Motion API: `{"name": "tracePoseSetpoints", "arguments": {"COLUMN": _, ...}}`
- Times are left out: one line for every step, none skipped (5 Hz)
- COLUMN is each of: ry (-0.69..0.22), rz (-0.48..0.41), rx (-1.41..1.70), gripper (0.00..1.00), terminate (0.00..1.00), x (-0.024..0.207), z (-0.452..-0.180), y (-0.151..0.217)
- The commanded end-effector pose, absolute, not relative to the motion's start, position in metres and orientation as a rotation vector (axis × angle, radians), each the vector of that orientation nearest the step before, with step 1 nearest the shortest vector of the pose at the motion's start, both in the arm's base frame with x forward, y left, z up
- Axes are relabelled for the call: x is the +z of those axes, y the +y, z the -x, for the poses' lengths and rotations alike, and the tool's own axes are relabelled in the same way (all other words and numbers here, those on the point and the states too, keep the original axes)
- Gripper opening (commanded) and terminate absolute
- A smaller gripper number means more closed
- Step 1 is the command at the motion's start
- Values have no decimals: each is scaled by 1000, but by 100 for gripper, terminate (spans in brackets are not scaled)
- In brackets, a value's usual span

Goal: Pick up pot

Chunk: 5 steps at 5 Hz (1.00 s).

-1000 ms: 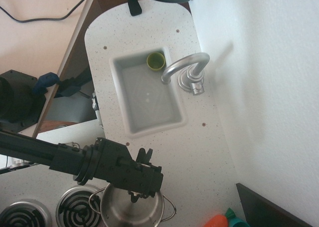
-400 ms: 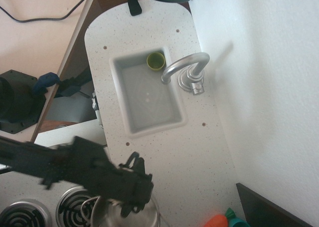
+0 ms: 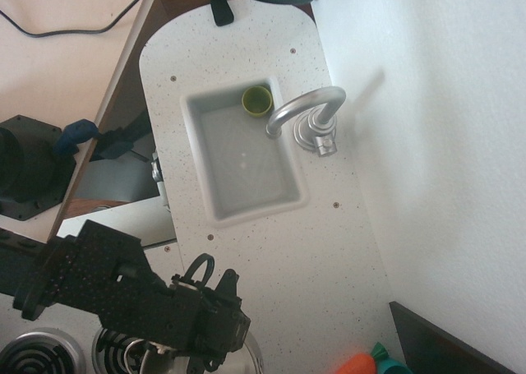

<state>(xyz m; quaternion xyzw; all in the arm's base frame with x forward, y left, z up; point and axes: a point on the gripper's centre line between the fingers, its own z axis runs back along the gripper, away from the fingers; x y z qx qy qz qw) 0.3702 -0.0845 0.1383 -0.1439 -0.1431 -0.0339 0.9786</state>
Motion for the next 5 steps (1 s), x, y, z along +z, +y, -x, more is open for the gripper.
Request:
{"name": "tracePoseSetpoints", "arguments": {"ry": -362, "rz": 293, "rx": -68, "gripper": 0, "terminate": 0, "x": 167, "z": -378, "y": -88}}
{"name": "tracePoseSetpoints", "arguments": {"ry": -371, "rz": 294, "rx": -57, "gripper": 0, "terminate": 0, "x": 170, "z": -377, "y": -86}}
{"name": "tracePoseSetpoints", "arguments": {"ry": -371, "rz": 293, "rx": -53, "gripper": 0, "terminate": 0, "x": 170, "z": -377, "y": -85}}
{"name": "tracePoseSetpoints", "arguments": {"ry": -373, "rz": 296, "rx": -51, "gripper": 0, "terminate": 0, "x": 171, "z": -377, "y": -85}}
{"name": "tracePoseSetpoints", "arguments": {"ry": -376, "rz": 297, "rx": -53, "gripper": 0, "terminate": 0, "x": 172, "z": -377, "y": -85}}
